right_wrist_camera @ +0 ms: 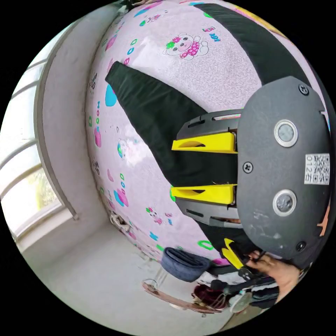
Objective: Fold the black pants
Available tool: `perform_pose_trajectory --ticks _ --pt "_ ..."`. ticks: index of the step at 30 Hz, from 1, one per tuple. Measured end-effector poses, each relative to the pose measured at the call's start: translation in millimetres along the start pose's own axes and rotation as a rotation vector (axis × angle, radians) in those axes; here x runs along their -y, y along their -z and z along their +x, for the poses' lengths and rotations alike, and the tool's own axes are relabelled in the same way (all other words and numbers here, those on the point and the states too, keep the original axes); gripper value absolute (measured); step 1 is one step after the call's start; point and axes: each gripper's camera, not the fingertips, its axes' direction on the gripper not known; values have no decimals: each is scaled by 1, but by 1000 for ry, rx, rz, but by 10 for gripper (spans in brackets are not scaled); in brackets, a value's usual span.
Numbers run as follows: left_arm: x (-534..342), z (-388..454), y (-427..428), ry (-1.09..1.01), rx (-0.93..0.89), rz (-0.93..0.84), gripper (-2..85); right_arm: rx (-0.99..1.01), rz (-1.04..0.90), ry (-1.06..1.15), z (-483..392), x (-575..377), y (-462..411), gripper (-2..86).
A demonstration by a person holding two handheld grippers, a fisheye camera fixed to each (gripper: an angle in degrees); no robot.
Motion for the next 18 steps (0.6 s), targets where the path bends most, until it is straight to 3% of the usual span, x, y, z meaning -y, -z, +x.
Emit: perform_pose_trajectory --ticks 3,8,10,18 --pt "2 -10 1 50 -22 8 144 -105 72 -217 62 27 -61 155" --pt "3 -26 3 135 -41 19 126 -388 15 -170 114 57 -162 179" --pt "5 -26 3 130 -34 18 122 -406 -58 -169 140 54 -200 182" --pt "10 -32 5 146 -29 19 104 -408 -37 -193 226 46 -239 169"
